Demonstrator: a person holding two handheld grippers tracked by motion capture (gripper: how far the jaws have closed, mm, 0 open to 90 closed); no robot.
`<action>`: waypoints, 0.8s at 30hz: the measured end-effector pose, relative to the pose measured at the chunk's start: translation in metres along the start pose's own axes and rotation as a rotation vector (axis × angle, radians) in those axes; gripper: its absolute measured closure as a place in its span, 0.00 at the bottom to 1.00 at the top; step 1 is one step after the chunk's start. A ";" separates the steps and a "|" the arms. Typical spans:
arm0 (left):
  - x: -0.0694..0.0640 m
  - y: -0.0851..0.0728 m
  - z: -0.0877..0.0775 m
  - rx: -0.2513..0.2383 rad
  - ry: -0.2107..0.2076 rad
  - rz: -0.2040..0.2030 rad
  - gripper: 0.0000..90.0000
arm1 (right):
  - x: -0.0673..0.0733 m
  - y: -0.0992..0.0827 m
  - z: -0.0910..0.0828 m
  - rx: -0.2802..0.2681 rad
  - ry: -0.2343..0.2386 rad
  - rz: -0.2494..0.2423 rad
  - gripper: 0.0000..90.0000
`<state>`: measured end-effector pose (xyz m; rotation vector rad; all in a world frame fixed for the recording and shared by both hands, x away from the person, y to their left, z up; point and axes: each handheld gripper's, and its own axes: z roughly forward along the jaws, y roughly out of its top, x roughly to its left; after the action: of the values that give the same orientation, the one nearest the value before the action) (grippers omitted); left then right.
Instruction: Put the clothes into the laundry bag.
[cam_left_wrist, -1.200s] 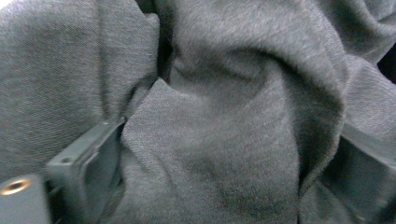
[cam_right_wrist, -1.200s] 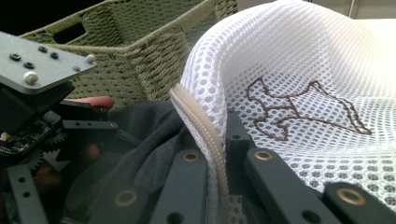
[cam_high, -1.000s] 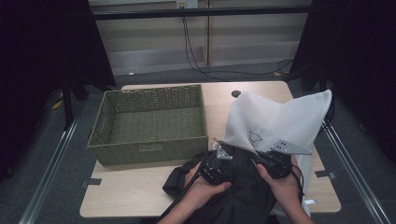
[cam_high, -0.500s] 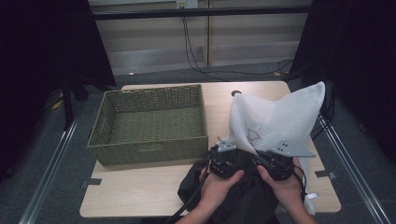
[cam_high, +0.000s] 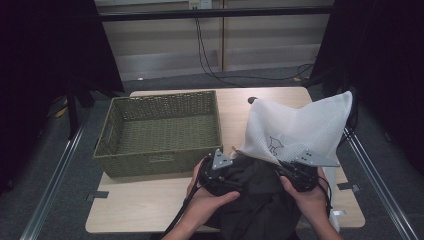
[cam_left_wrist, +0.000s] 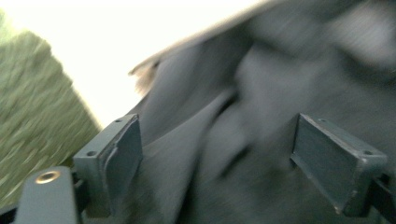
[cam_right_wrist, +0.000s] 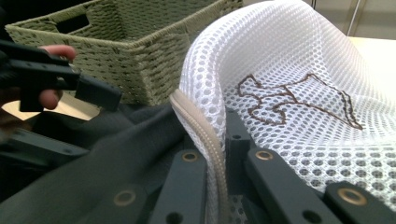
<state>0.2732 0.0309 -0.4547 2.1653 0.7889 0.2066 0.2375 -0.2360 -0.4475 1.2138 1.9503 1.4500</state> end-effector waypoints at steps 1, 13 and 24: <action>0.004 -0.004 0.007 0.052 -0.019 -0.017 0.11 | -0.001 -0.001 0.000 0.003 -0.001 0.004 0.98; -0.005 -0.006 0.025 0.029 -0.231 -0.058 0.90 | 0.005 0.000 0.006 -0.002 0.041 0.015 0.98; -0.037 0.019 0.054 -0.052 -0.117 -0.060 0.90 | 0.015 0.013 -0.004 -0.050 0.117 0.037 0.98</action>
<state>0.2735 -0.0351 -0.4720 2.0816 0.7727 0.0681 0.2311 -0.2246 -0.4318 1.1729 1.9636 1.6118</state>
